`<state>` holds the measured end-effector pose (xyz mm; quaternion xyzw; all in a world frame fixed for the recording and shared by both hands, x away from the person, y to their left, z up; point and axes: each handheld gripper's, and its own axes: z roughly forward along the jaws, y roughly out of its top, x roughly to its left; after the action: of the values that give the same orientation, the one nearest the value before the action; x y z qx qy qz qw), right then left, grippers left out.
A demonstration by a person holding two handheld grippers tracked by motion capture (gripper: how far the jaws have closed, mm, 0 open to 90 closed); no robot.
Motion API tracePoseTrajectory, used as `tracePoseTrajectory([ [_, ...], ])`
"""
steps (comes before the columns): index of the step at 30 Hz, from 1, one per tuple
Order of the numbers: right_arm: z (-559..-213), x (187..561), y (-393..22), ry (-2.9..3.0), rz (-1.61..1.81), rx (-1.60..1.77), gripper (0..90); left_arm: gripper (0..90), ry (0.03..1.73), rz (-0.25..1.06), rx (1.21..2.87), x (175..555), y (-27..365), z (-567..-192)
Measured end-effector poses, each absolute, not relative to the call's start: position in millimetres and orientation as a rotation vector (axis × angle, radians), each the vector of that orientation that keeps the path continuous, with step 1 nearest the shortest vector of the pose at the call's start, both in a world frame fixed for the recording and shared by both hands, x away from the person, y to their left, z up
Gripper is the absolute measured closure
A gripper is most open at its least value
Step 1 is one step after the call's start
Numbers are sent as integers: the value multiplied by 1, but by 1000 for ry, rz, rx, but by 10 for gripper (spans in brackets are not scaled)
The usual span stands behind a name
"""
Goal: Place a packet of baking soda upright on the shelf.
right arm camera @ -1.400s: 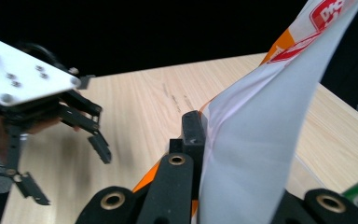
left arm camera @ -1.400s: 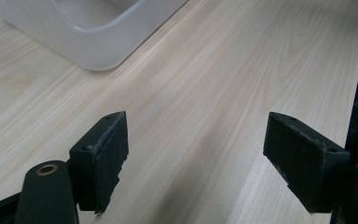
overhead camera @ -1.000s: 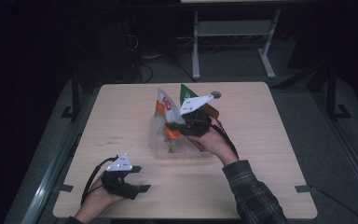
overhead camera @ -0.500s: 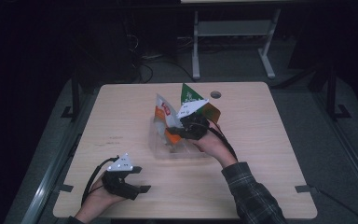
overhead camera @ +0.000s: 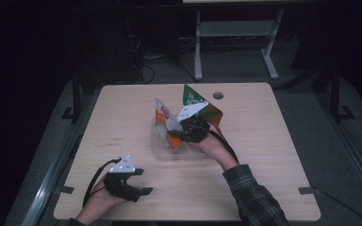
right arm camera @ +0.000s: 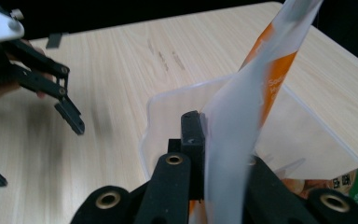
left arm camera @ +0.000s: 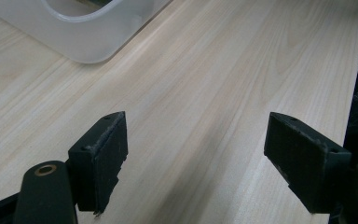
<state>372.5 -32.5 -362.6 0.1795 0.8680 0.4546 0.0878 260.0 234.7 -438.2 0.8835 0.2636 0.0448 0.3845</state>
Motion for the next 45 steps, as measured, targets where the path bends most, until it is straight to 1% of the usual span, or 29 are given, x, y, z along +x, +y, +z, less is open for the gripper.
tracePoseTrajectory([
  [2,-362,372,-33,2582,1362,527,841,210,673,114,2250,260,235,-438],
  [5,-361,370,-33,2567,1369,545,745,210,674,117,2254,260,235,-438],
  [8,-360,367,-35,2538,1366,595,565,209,677,116,2252,261,236,-438],
  [10,-361,364,-37,2509,1369,631,489,206,678,115,2252,261,235,-438],
  [12,-361,360,-41,2491,1356,644,445,204,673,115,2254,261,235,-438],
  [18,-363,351,-54,2476,1383,655,399,199,674,110,2263,264,233,-439],
  [30,-367,320,-78,2445,1364,642,379,199,647,101,2264,259,232,-440],
  [45,-393,285,-121,2515,1328,680,346,199,596,79,2268,254,227,-441],
])
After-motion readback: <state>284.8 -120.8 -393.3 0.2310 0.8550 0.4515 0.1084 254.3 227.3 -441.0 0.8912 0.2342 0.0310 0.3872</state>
